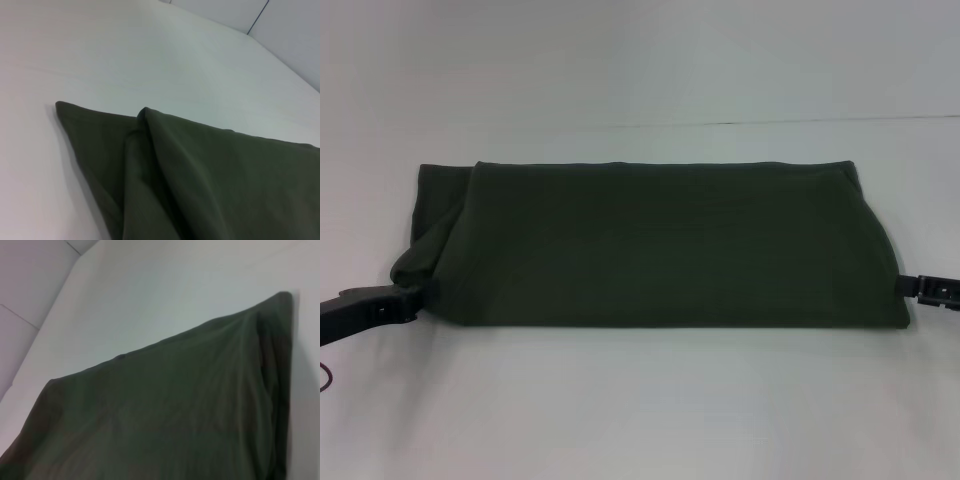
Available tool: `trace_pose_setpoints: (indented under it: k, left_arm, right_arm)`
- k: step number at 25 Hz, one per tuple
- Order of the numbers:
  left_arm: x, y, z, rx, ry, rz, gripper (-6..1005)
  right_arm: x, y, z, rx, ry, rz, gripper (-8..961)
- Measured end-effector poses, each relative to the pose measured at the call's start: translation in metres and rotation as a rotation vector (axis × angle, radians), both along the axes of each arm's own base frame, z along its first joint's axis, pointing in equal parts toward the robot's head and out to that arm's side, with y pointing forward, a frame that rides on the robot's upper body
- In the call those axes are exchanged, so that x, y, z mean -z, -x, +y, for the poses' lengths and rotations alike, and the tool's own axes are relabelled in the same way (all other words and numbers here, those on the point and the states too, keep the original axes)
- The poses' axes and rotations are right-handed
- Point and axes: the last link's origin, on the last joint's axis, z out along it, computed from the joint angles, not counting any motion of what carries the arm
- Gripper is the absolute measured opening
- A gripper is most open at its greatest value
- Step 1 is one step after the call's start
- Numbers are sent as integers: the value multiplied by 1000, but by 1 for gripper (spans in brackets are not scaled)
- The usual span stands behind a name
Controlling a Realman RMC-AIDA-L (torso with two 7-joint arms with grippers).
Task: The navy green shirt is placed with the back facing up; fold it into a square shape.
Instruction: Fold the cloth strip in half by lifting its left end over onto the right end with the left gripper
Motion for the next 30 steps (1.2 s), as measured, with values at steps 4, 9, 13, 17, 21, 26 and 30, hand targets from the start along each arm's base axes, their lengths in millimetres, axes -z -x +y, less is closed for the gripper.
trace_pose_setpoints:
  k: [4, 9, 13, 17, 21, 26, 30]
  left_arm:
    - [1, 0, 0, -1, 1, -1, -1]
    - [0, 0, 0, -1, 0, 0, -2]
    - [0, 0, 0, -2, -2, 2, -2]
    - [0, 0, 0, -2, -3, 4, -2]
    - [-1, 0, 1, 0, -4, 5, -1]
    - [-2, 0, 2, 2, -7, 10, -1]
    - [-3, 0, 2, 3, -9, 12, -2]
  right_arm:
    - [5, -1, 0, 15, 3, 7, 699]
    - [9, 0, 1, 17, 2, 7, 701]
    - [15, 1, 4, 28, 1, 10, 660]
    - [21, 1, 7, 36, 6, 8, 606]
    - [24, 3, 10, 36, 7, 2, 552]
    - [29, 5, 9, 21, 14, -3, 391]
    - [30, 5, 9, 15, 12, -4, 144]
